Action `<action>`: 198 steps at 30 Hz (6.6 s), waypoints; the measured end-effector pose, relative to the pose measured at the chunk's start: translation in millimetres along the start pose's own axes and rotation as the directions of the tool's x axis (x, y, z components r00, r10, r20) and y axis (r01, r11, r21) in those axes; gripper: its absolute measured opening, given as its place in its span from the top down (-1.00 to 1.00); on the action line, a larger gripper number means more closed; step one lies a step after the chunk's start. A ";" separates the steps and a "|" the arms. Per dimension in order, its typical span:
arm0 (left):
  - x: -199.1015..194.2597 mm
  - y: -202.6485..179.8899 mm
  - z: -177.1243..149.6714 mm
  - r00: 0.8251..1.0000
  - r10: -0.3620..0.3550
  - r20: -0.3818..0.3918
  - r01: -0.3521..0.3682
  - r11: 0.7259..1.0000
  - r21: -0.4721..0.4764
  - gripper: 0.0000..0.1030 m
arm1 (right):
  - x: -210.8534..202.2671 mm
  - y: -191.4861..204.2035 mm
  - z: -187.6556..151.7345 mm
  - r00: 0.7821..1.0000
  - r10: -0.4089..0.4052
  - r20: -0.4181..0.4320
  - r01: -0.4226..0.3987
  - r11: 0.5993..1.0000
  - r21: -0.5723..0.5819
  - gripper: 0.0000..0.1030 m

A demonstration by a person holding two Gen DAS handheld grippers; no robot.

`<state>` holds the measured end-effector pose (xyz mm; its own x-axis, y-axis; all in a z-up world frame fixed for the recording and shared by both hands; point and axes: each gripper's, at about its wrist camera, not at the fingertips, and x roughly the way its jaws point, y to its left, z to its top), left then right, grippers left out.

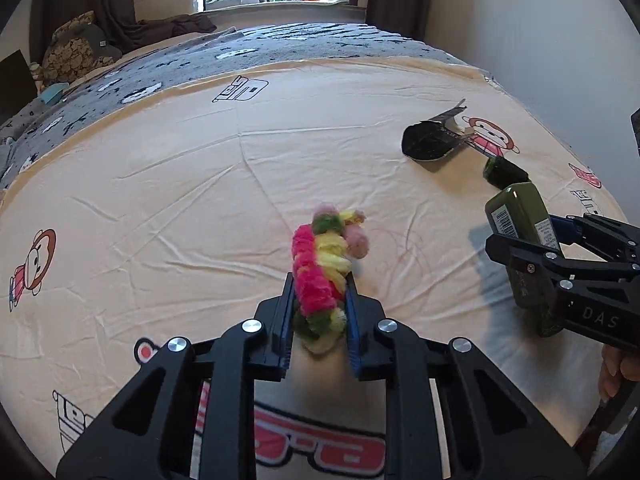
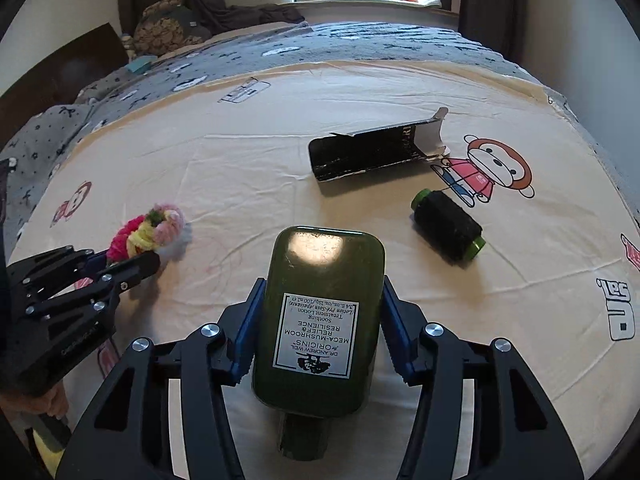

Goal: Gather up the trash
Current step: 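Grasp the pink-yellow fuzzy toy with left tool while right tool grasps green bottle, then carry fuzzy toy with left tool into bin while right tool drops green bottle, then grasp the black box with left tool while right tool grasps black thread spool, then carry black box with left tool into bin while right tool drops spool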

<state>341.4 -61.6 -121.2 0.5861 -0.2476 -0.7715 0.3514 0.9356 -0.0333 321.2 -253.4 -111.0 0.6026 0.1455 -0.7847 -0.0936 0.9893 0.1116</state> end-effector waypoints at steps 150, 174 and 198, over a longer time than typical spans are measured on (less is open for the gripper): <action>38.8 -96.9 82.5 0.988 -0.128 -0.087 0.142 0.972 0.186 0.60 | -54.4 -132.1 -12.7 0.997 0.049 0.055 -0.054 0.994 0.092 0.46; -179.9 -103.9 -196.1 0.975 -0.200 0.095 0.182 0.969 0.164 0.60 | -184.8 7.0 -192.2 0.975 0.182 0.129 -0.162 0.975 -0.150 0.46; -26.3 -88.7 -331.2 0.884 -0.234 -0.405 0.247 0.969 -0.021 0.60 | -40.8 28.4 -329.8 0.923 0.168 -0.346 -0.166 0.985 0.038 0.46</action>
<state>53.0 -54.8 -308.4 0.1398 -0.3361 -0.9314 0.4697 0.8505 -0.2364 32.6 -233.4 -276.9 0.2664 0.2987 -0.9164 -0.1622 0.9511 0.2629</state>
